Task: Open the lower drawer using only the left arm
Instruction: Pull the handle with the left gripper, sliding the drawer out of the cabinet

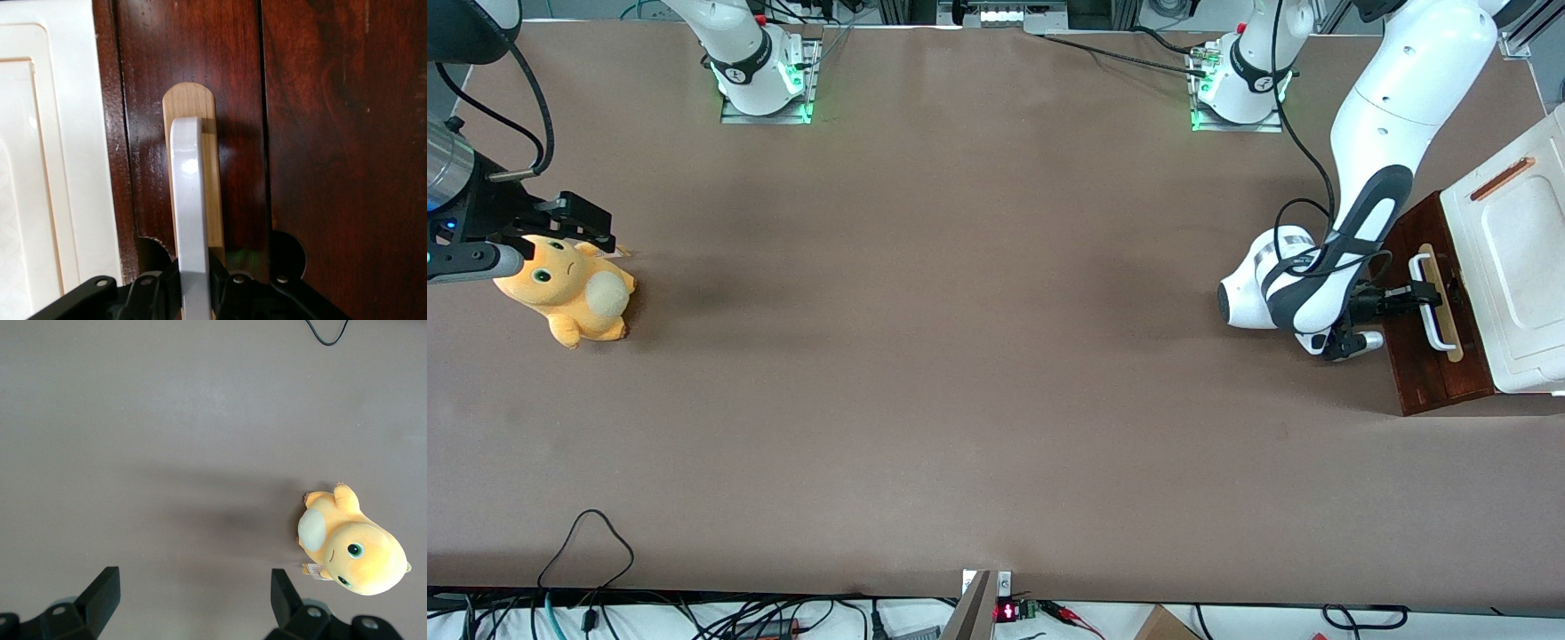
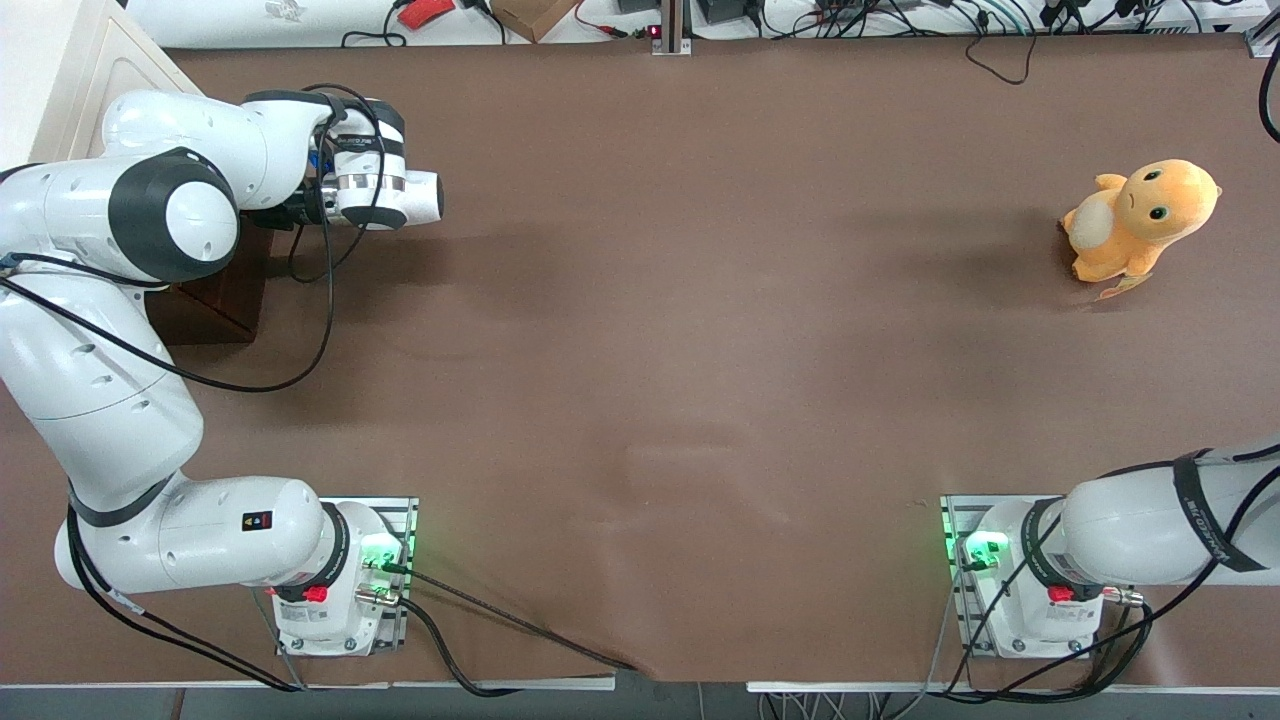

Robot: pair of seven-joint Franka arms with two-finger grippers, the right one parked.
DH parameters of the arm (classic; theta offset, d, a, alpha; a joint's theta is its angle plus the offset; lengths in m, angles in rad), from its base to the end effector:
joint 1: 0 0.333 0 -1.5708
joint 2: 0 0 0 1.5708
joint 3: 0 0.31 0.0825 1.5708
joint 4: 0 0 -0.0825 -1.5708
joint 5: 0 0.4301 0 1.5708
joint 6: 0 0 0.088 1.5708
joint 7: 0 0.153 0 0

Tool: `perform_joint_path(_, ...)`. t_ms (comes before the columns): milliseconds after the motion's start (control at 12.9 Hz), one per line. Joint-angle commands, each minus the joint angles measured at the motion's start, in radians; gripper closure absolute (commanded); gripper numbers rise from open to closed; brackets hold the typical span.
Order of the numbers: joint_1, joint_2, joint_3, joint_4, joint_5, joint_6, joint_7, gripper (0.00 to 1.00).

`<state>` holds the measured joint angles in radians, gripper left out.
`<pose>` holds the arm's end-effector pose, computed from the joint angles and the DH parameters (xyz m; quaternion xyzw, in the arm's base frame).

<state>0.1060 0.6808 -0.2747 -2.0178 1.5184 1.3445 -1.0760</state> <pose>0.5472 0.0718 0.1026 -0.7038 0.0051 0.0311 0.7097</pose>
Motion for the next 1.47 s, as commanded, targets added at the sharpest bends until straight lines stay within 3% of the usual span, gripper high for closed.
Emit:
perform_joint_path(0, -0.022, 0.005, -0.047, 0.030, 0.025, -0.022, 0.028, 1.00)
perform_joint_path(620, -0.149, 0.009, -0.164, 0.057, -0.007, -0.123, 0.025, 0.98)
perform_joint_path(853, -0.144, 0.009, -0.159, 0.057, -0.009, -0.123, 0.024, 0.90)
perform_joint_path(930, -0.140, 0.009, -0.153, 0.057, -0.012, -0.122, 0.027, 0.68)
perform_joint_path(1008, -0.138, 0.011, -0.150, 0.057, -0.012, -0.117, 0.028, 0.20)
perform_joint_path(1085, -0.135, 0.010, -0.150, 0.057, -0.012, -0.113, 0.030, 0.00)
perform_joint_path(1395, -0.135, 0.005, -0.150, 0.057, -0.014, -0.094, 0.030, 0.00)
